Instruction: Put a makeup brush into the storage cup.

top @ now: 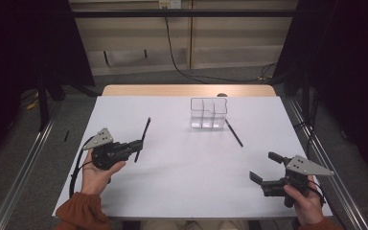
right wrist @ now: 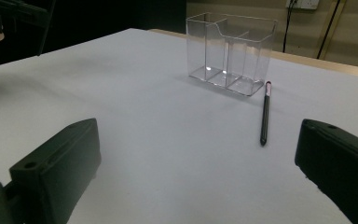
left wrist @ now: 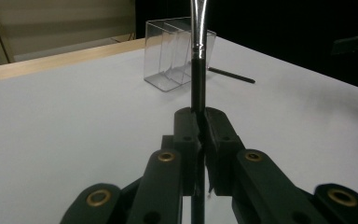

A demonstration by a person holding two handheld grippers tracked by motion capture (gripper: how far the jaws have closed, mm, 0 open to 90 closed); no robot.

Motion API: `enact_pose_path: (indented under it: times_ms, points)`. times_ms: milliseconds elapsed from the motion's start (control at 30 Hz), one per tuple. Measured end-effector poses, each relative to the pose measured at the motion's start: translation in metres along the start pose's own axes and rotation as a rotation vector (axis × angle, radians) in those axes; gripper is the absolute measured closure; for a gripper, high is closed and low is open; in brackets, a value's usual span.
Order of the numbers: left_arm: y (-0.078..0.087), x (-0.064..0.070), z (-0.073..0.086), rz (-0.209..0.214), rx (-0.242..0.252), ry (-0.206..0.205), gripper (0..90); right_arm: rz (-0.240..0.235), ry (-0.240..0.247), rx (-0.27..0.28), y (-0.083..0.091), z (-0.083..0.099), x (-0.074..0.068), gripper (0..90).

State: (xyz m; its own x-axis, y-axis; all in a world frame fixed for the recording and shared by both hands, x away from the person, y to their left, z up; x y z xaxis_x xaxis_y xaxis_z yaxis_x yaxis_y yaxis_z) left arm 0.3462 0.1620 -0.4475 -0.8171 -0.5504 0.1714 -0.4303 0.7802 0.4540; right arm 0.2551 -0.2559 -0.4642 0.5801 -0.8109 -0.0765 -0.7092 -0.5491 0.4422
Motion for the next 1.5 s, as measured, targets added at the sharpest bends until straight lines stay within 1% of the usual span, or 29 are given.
enact_pose_path:
  times_ms: [33, 67, 100, 133, 167, 200, 267, 333, 400, 467, 500, 567, 600, 633, 667, 733, 767, 867, 900, 933, 1000, 1133, 1200, 1300, 1333, 1433, 1467, 1500]
  points:
    - [0.001, 0.002, 0.001, 0.009, 0.001, 0.000, 84.2, 0.000, 0.000, 0.001, 0.000, 0.000, 0.000, 0.0]
    - [0.001, 0.004, 0.001, 0.012, 0.009, 0.012, 84.2, 0.000, 0.000, 0.003, 0.000, 0.000, 0.000, 0.0]
    - [0.001, 0.004, 0.001, 0.012, 0.009, 0.012, 84.3, 0.000, 0.000, 0.003, 0.000, 0.000, 0.000, 0.0]
    - [0.000, 0.008, 0.002, 0.011, 0.001, 0.003, 84.2, -0.001, -0.001, 0.006, 0.000, -0.001, 0.000, 0.0]
    - [0.000, 0.010, 0.001, 0.024, 0.005, 0.003, 84.2, -0.001, 0.002, 0.003, -0.001, -0.001, 0.000, 0.0]
    - [0.001, 0.012, 0.000, 0.028, 0.010, 0.007, 84.2, -0.005, 0.005, 0.002, -0.002, -0.001, -0.001, 0.0]
    - [0.001, 0.017, -0.001, 0.025, 0.018, -0.004, 84.3, -0.011, 0.011, 0.005, -0.003, -0.001, -0.003, 0.0]
    - [0.000, 0.023, -0.003, 0.042, 0.026, -0.003, 84.2, -0.018, 0.015, 0.010, -0.003, -0.002, -0.004, 0.0]
    - [-0.003, 0.027, -0.003, 0.054, 0.016, -0.004, 84.3, -0.024, 0.017, 0.015, -0.003, -0.003, -0.005, 0.0]
    - [-0.006, 0.029, -0.004, 0.056, 0.012, -0.011, 84.2, -0.027, 0.017, 0.020, -0.003, -0.004, -0.005, 0.0]
    - [-0.007, 0.030, -0.005, 0.068, 0.012, -0.013, 84.3, -0.031, 0.021, 0.020, -0.003, -0.004, -0.006, 0.0]
    - [-0.009, 0.030, -0.005, 0.065, 0.012, -0.018, 84.3, -0.033, 0.023, 0.023, -0.004, -0.005, -0.006, 0.0]
    - [-0.011, 0.032, -0.006, 0.075, 0.011, -0.018, 84.2, -0.037, 0.025, 0.014, -0.006, -0.004, -0.006, 0.0]
    - [-0.011, 0.032, -0.006, 0.075, 0.011, -0.018, 84.2, -0.037, 0.025, 0.014, -0.006, -0.004, -0.006, 0.0]
    - [-0.013, 0.033, -0.006, 0.075, 0.012, -0.018, 84.2, -0.048, 0.022, 0.015, -0.008, -0.005, -0.007, 0.0]
    - [-0.017, 0.038, -0.007, 0.093, 0.011, -0.022, 84.2, -0.053, 0.028, 0.015, -0.010, -0.006, -0.008, 0.0]
    - [-0.017, 0.038, -0.007, 0.093, 0.011, -0.022, 84.2, -0.053, 0.028, 0.015, -0.010, -0.006, -0.008, 0.0]
    - [-0.022, 0.042, -0.008, 0.106, 0.009, -0.026, 84.2, -0.066, 0.037, 0.022, -0.013, -0.009, -0.011, 0.1]
    - [-0.023, 0.042, -0.009, 0.111, 0.005, -0.025, 84.2, -0.071, 0.043, 0.025, -0.015, -0.010, -0.012, 0.4]
    - [-0.026, 0.043, -0.009, 0.115, -0.005, -0.033, 84.2, -0.077, 0.048, 0.031, -0.018, -0.013, -0.014, 0.4]
    - [-0.027, 0.044, -0.011, 0.115, -0.001, -0.032, 84.2, -0.081, 0.051, 0.033, -0.020, -0.015, -0.015, 0.5]
    - [-0.028, 0.047, -0.015, 0.117, -0.002, -0.039, 84.3, -0.084, 0.044, 0.043, -0.023, -0.021, -0.017, 1.1]
    - [-0.029, 0.053, -0.017, 0.127, 0.003, -0.052, 84.2, -0.080, 0.048, 0.051, -0.024, -0.025, -0.017, 1.4]
    - [-0.031, 0.059, -0.017, 0.138, -0.005, -0.062, 84.2, -0.099, 0.057, 0.058, -0.026, -0.030, -0.020, 1.2]
    - [-0.033, 0.060, -0.016, 0.139, -0.007, -0.066, 84.2, -0.106, 0.061, 0.060, -0.026, -0.031, -0.022, 1.2]
    - [-0.036, 0.062, -0.016, 0.143, -0.009, -0.058, 84.2, -0.135, 0.074, 0.075, -0.029, -0.037, -0.027, 0.5]
    - [-0.037, 0.062, -0.016, 0.144, -0.010, -0.062, 84.2, -0.144, 0.080, 0.077, -0.030, -0.039, -0.029, 0.5]
    - [-0.037, 0.062, -0.016, 0.144, -0.010, -0.062, 84.2, -0.144, 0.080, 0.077, -0.030, -0.039, -0.029, 0.5]
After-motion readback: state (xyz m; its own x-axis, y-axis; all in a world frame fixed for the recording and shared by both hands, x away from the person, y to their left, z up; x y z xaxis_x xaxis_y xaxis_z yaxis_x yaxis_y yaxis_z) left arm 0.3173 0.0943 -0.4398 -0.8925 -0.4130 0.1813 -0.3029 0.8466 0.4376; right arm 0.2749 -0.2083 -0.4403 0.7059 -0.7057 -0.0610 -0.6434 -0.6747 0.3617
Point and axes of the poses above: each handheld gripper's, and its own axes: y roughly backward along the jaws, z roughly out of its underside, x roughly to its right, the point moved 7 cm from there along -y, roughly forward along the jaws, and after that the axes turned 8 degrees about -x, right-handed, at the moved point
